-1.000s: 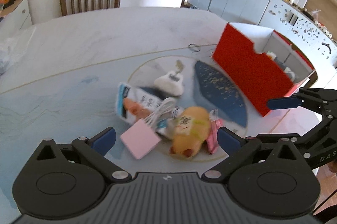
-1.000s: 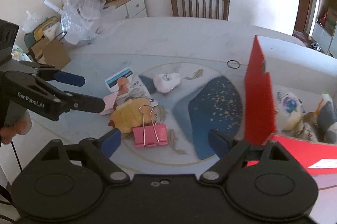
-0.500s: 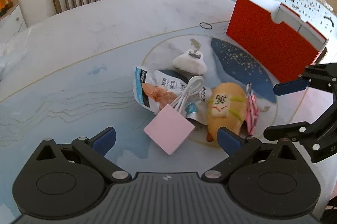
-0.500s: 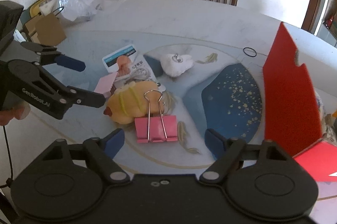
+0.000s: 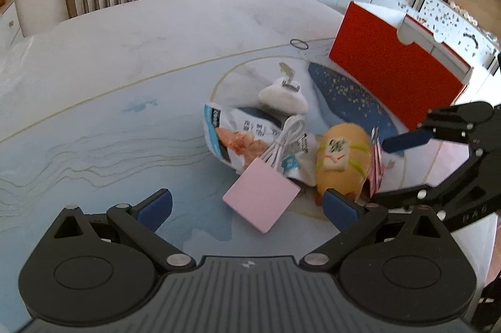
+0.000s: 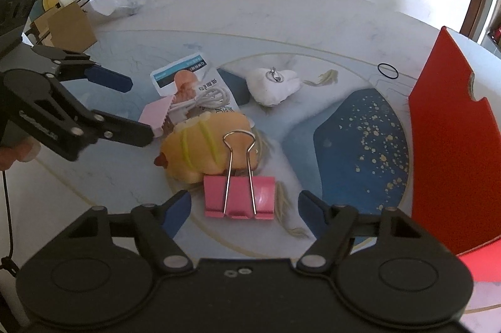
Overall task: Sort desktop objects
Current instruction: 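Grasp the pink sticky-note square with the left gripper while the right grasps the pink binder clip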
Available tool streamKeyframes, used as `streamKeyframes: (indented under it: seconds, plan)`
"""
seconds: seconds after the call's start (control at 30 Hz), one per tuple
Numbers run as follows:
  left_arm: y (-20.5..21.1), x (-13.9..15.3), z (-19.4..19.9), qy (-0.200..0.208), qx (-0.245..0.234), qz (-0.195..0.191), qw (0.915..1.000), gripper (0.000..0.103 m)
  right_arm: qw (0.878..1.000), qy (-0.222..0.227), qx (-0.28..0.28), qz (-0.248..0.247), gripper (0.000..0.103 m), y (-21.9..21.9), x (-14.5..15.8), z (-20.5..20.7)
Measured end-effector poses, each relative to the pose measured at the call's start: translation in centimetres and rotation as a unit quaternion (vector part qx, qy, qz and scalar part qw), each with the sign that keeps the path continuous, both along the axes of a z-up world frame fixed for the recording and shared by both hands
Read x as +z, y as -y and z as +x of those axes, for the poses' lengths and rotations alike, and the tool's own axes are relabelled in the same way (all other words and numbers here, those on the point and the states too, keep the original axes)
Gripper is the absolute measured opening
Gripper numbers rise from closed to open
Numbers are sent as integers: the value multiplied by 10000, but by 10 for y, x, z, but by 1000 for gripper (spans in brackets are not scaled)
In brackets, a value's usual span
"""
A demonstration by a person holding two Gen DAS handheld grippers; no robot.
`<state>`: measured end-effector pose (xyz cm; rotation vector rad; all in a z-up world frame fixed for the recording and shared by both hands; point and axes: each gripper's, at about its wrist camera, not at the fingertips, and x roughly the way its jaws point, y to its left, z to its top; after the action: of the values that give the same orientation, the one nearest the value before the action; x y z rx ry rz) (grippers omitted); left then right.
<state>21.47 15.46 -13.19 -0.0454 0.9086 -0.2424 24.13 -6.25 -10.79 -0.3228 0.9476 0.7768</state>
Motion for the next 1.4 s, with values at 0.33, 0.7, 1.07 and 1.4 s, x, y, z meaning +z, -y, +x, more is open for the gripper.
streamKeyframes:
  seconds: [0.33,0.7,1.07,1.4]
  plan:
    - [12,-14,7,35,-237,317,9992,101,9998,3,58,-176,68,-7,-7,3]
    - [22,-13,8,123,-333,553,9978,82,9995,132,117,-273,53,-11,-6,2]
    - [31,-9,2,174,-358,723,9966,52,9996,101,-27,-257,49,-4,-6,0]
    - [34,-7,-20,91,-150,615,9980,51,9997,22,-201,-150,49,10,-5,-9]
